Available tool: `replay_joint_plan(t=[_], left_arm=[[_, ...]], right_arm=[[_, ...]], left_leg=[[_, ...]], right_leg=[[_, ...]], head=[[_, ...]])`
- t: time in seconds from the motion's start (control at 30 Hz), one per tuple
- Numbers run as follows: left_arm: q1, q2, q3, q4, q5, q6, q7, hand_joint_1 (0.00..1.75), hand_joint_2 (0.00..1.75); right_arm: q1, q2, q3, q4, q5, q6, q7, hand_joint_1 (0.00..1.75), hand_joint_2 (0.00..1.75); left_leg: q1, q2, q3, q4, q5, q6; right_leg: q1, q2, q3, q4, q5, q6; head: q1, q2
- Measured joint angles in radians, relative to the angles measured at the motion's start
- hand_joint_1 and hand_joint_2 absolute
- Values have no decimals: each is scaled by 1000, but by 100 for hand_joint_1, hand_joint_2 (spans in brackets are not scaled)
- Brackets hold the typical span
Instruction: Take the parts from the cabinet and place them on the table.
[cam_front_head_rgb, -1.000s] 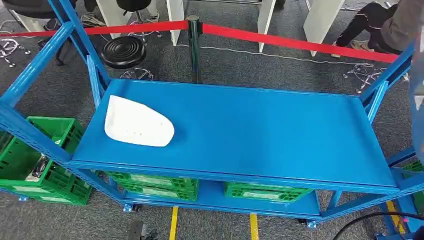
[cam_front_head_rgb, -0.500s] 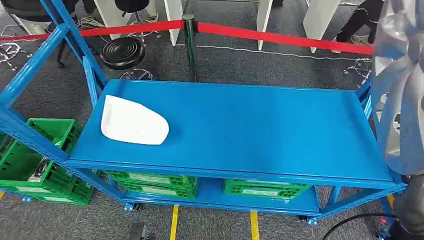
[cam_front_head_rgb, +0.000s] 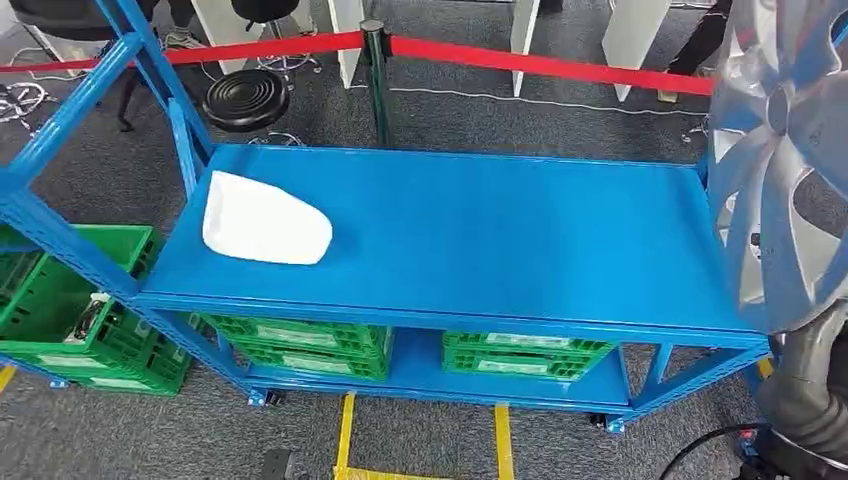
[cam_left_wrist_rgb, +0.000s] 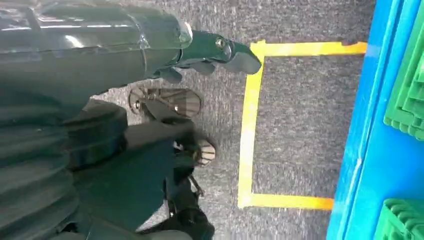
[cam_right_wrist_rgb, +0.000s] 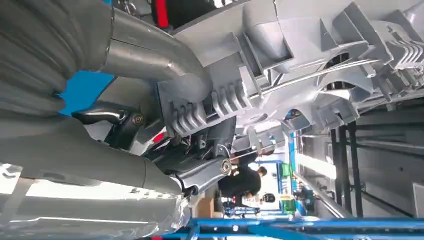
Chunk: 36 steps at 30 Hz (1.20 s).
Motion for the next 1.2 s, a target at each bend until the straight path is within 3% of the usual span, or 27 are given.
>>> replay_joint_plan(t=[0.07,0.1,0.13,0.2,0.23,0.27,0.3,0.33,0.4,0.43,0.47,0.57,0.6,0.67,0.73,0.77,0.8,0.83,0.87,0.9,0.93,0.97,1.0,1.07,1.1,1.13,1.2], left_arm=[[0,-1,0,0,0,0,0,0,175],[-2,-5,0,0,0,0,0,0,175],[-5,-5,0,0,0,0,0,0,175],[-5,-10,0,0,0,-2,0,0,175],[-5,-11,0,0,0,-2,0,0,175],[-5,-12,0,0,0,-2,0,0,175],[-5,-12,0,0,0,-2,0,0,175],[-5,-12,0,0,0,-2,0,0,175],[-5,-14,0,0,0,-2,0,0,175],[-5,-15,0,0,0,-2,0,0,175],[-5,-16,0,0,0,-3,0,0,175],[-2,-16,0,0,0,-5,8,0,175],[2,-15,0,0,1,-6,11,0,175],[2,-14,0,0,2,-8,12,0,175],[2,-13,0,0,2,-9,13,0,175],[2,-12,0,0,1,-9,13,0,175],[2,-12,0,0,1,-9,12,0,175],[2,-12,0,0,0,-9,11,0,175],[2,-12,0,0,-2,-8,11,0,175],[2,-13,0,0,-5,-7,11,0,175],[0,-13,0,0,-7,-3,11,0,175],[-3,-14,0,0,-8,-1,11,0,175],[-6,-15,0,0,-11,0,11,0,175],[-8,-16,0,0,-11,3,11,0,175],[-6,-17,0,0,-11,3,11,0,175],[-6,-19,0,0,-11,3,12,0,175],[-7,-19,0,0,-11,3,13,0,175]], right_arm=[[-1,0,0,4,-8,0,2,171,175],[-1,-3,-2,4,-10,0,3,171,175],[-2,-4,-2,5,-10,0,3,171,175],[-7,-8,-3,7,-13,0,3,171,175],[-7,-8,-3,8,-14,0,3,171,175],[-6,-8,-3,11,-15,0,3,171,175],[-7,-8,-3,14,-15,0,3,171,175],[-8,-8,-3,16,-15,0,4,171,175],[-8,-8,-4,16,-16,-1,5,171,175],[-9,-9,-4,18,-16,-1,5,171,175],[-9,-10,-3,18,-16,-1,6,171,175],[-9,-10,-1,22,-16,-1,6,171,175],[-9,-9,0,24,-15,-2,6,171,175],[-9,-8,0,27,-11,-5,6,171,175],[-8,-8,0,29,-10,-11,6,171,175],[-8,-8,0,29,-10,-13,6,171,175],[-8,-8,0,29,-10,-13,6,171,175],[-8,-8,0,29,-9,-14,6,171,175],[-8,-8,0,29,-8,-14,7,171,175],[-9,-8,0,29,-7,-14,10,171,175],[-11,-8,-1,28,-6,-14,15,171,175],[-10,-10,-3,26,-6,-15,18,171,175],[-11,-13,-4,25,-6,-15,23,171,175],[-16,-16,-5,23,-5,-15,23,171,175],[-16,-18,-5,22,-5,-15,23,171,175],[-13,-19,-7,23,-5,-15,24,171,175],[-14,-23,-9,23,-12,-15,26,171,175]], left_leg=[[-3,0,-6,-3,13,14],[7,3,-12,-17,28,22],[4,3,-25,-17,39,29],[2,3,-49,-17,57,38],[-1,4,-61,-16,66,41],[-3,4,-74,-14,76,41],[-6,5,-87,-13,84,42],[-8,5,-99,-10,92,42],[-12,4,-119,-6,108,39],[-12,5,-124,-5,114,36],[-18,6,-130,-4,121,30],[-14,15,-142,-7,150,16],[-19,15,-145,-6,151,9],[-10,11,-174,59,49,-3],[0,6,-210,204,-60,-15],[4,5,-222,269,-84,-20],[7,5,-219,301,-78,-24],[12,6,-198,294,-45,-28],[15,6,-163,261,-4,-30],[18,6,-108,196,27,-32],[21,5,-39,111,28,-33],[19,3,13,35,-9,-32],[17,0,23,12,-22,-20],[12,-3,10,10,-24,-14],[14,-3,0,6,-16,1],[17,3,-10,2,-2,16],[13,1,-36,3,22,31]], right_leg=[[-1,1,1,-8,14,13],[-5,2,-9,-1,5,17],[-4,5,-21,21,-37,24],[-5,5,-53,150,-150,32],[-5,5,-66,224,-191,35],[-5,5,-69,274,-205,36],[-5,5,-55,282,-189,35],[-5,5,-26,253,-156,32],[-1,6,77,98,-88,19],[3,8,136,7,-86,9],[6,8,171,-59,-99,2],[12,11,158,-68,-93,-9],[3,8,146,-79,-76,-18],[0,3,126,-77,-53,-33],[0,1,94,-70,-34,-33],[0,0,76,-65,-26,-32],[-1,-2,56,-57,-18,-30],[-2,-2,36,-47,-10,-26],[-3,-3,18,-36,-5,-22],[-5,-3,0,-23,0,-17],[-5,-2,-11,-9,3,-11],[-2,-3,-23,3,4,-7],[-2,-3,-25,7,10,1],[-5,-5,-33,6,29,15],[-5,-5,-37,6,36,22],[-9,-1,-45,15,13,28],[-10,2,-67,108,-110,34]], head=[[1,0],[0,0],[5,0],[11,0],[11,0],[14,0],[14,0],[14,0],[14,0],[15,0],[14,0],[14,0],[14,0],[8,0],[6,0],[6,0],[6,0],[6,0],[6,0],[6,0],[5,0],[0,0],[3,0],[2,0],[4,0],[3,0],[13,0]])
